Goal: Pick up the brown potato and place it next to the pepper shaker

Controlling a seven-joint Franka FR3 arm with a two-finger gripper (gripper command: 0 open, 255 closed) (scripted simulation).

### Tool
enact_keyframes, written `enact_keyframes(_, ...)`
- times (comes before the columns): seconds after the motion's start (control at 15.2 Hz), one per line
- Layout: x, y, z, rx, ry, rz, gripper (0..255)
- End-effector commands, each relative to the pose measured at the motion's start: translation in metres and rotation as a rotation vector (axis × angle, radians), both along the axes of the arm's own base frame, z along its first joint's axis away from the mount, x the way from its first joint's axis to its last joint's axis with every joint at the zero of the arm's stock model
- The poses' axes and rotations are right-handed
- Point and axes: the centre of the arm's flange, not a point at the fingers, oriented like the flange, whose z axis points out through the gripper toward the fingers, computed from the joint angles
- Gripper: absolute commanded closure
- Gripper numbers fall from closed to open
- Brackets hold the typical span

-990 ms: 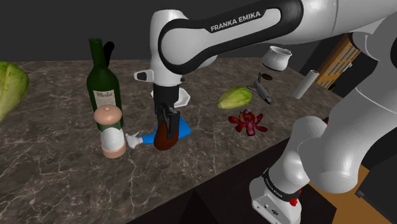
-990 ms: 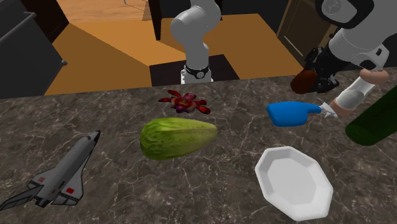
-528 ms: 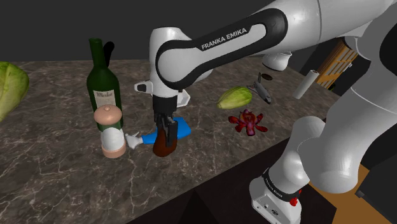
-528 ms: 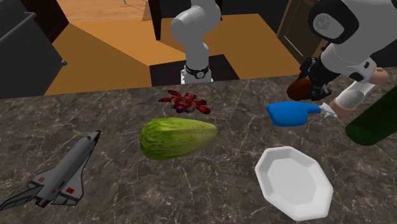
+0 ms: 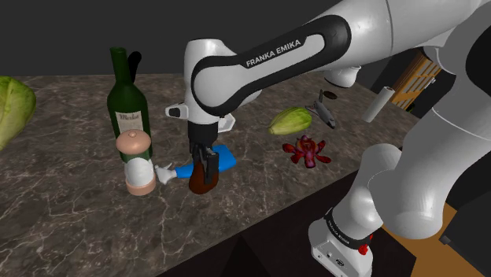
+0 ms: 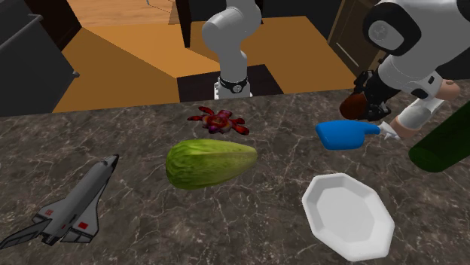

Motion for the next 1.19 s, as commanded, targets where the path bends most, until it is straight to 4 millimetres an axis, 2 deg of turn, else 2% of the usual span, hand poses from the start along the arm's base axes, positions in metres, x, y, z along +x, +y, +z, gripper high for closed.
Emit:
enact_keyframes(0.0,0.002,-0.003,-0.004,-0.005,0.002,-0.005,255)
enact_keyframes(0.07,0.002,-0.003,-0.004,-0.005,0.002,-0.005,0)
enact_keyframes(0.4,0.002,-0.003,-0.004,-0.005,0.002,-0.005,0)
enact_keyframes(0.66,0.017,-0.008,0.044,-0.005,0.002,-0.005,0)
enact_keyframes(1.12,0.017,-0.008,0.044,-0.005,0.002,-0.005,0)
